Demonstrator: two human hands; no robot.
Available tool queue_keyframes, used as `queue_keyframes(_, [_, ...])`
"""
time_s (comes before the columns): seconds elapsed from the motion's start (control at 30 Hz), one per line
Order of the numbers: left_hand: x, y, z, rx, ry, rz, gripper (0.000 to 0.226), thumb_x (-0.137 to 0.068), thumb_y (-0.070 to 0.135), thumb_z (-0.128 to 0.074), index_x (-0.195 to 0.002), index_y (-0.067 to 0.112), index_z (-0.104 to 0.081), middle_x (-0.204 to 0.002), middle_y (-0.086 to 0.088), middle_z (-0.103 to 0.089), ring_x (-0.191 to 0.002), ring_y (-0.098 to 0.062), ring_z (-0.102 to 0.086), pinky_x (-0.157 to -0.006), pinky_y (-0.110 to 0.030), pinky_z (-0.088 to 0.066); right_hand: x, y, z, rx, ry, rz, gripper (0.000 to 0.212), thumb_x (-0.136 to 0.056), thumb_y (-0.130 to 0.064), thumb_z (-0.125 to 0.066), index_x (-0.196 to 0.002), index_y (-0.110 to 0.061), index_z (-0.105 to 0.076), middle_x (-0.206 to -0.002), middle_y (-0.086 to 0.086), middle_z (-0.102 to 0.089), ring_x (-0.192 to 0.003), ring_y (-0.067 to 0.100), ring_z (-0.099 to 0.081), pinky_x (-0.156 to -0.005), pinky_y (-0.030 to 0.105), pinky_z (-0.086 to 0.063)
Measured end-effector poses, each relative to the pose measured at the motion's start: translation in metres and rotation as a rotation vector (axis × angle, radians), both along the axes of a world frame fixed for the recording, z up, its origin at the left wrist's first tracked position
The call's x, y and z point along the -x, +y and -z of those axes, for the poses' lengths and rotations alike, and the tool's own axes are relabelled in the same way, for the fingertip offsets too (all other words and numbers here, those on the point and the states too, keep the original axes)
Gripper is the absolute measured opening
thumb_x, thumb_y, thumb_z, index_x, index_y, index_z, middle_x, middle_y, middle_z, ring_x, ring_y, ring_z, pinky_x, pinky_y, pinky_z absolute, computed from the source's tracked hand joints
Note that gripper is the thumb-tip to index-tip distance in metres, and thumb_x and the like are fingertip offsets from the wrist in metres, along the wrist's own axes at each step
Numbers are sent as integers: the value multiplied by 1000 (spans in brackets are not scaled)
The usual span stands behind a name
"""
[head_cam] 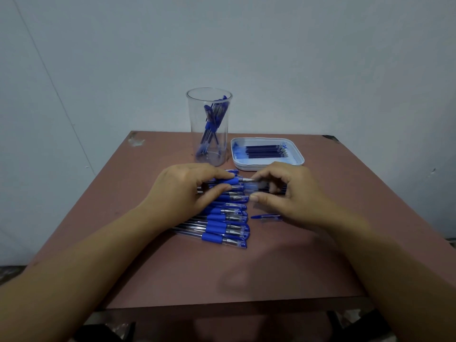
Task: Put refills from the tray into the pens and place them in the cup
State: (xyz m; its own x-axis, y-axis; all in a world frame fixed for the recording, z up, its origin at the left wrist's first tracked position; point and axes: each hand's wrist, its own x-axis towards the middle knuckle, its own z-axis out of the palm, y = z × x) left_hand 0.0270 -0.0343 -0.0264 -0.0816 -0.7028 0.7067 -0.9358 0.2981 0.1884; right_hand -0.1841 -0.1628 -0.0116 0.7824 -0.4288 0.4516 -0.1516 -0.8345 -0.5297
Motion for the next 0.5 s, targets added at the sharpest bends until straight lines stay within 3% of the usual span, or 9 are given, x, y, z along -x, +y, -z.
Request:
queue_keyframes(0.13, [-5, 2, 1, -4, 19, -25, 32, -90, 45, -57, -110, 25, -73, -95, 12, -74, -80, -5, -68, -66, -31, -58, 18, -11, -6, -6, 263, -39, 27, -69, -54, -75, -86, -34, -72, -86, -17, -64, -81, 4, -60, -66, 18, -45])
queue_keyframes(0.23, [-5, 3, 2, -13, 24, -28, 32, -90, 45, -58, -109, 25, -74, -95, 13, -73, -79, -4, -68, -67, -30, -58, 21, -13, -6, -18, 386, -50, 16, -71, -37, -79, -86, -31, -75, -86, -16, -62, -80, 3, -58, -67, 14, -41])
queue_keyframes(0.37, [-4, 3, 2, -22, 34, -27, 33, -89, 46, -57, -109, 26, -74, -96, 13, -74, -79, -3, -67, -67, -28, -57, 19, -10, -7, -15, 336, 9, 9, -77, -27, -77, -83, -29, -71, -77, -10, -61, -68, 4, -54, -59, 12, -39])
queue_keyframes(0.5, [-3, 2, 3, -22, 45, -26, 32, -89, 47, -58, -107, 27, -74, -99, 13, -73, -83, 1, -66, -70, -28, -58, 18, -13, -5, -40, 124, 70, 13, -82, -20, -74, -87, -29, -67, -69, 1, -61, -61, 13, -53, -54, 15, -40])
